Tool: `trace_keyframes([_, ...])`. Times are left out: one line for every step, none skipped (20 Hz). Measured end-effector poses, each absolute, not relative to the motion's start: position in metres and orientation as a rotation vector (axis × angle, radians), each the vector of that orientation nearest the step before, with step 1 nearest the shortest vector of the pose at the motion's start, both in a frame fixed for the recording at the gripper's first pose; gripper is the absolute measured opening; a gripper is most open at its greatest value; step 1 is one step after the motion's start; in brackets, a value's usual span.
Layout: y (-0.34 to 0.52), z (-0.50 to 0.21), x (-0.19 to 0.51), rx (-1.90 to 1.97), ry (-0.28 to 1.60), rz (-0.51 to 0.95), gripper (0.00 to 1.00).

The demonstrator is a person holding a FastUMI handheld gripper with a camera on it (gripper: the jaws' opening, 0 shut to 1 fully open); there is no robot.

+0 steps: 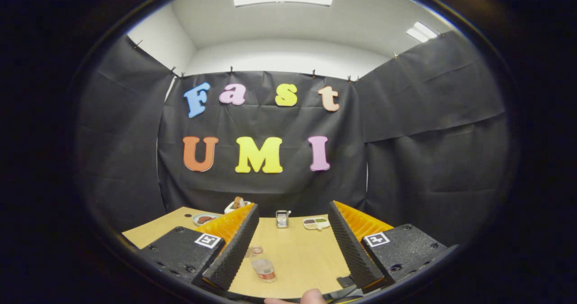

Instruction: Take the bottle from table, then pour the juice into the cup, finally place the bottle on the coaster

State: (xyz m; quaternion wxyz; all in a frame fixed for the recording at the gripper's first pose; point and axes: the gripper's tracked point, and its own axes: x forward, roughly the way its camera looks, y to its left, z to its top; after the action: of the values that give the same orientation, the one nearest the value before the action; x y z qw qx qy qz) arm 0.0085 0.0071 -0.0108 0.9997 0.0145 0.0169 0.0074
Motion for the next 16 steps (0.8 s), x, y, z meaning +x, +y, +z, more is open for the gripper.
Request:
trace_keyframes([0.008,-0.012,0.009,0.030,0.038,0.016,0.99])
trace_keyframes([0.008,-0.013,0.009,0.032,0.041,0.017,0.99])
trace_keyframes([0.010,-0.015,0.009,0.033,0.043,0.019,0.99])
trace_keyframes([0.011,-0.017,0.010,0.033,0.046,0.022,0.99])
trace_keyframes([0.013,-0.020,0.010,0.031,0.054,0.027,0.99])
trace_keyframes([0.014,-0.023,0.010,0.027,0.062,0.031,0.99])
trace_keyframes([0.016,-0.025,0.011,0.026,0.069,0.036,0.99])
trace_keyframes([0.018,-0.026,0.012,0.027,0.075,0.041,0.99])
trace_keyframes([0.019,-0.026,0.012,0.029,0.076,0.043,0.99])
trace_keyframes([0.020,-0.025,0.012,0.028,0.076,0.043,0.99])
trace_keyframes([0.020,-0.025,0.012,0.026,0.075,0.044,0.99])
trace_keyframes([0.021,-0.024,0.013,0.025,0.073,0.043,0.99])
trace_keyframes([0.021,-0.024,0.012,0.024,0.070,0.043,0.99])
trace_keyframes([0.021,-0.023,0.012,0.021,0.068,0.043,0.99])
trace_keyframes([0.022,-0.022,0.011,0.018,0.065,0.042,0.99])
trace_keyframes([0.023,-0.022,0.011,0.016,0.061,0.045,0.99])
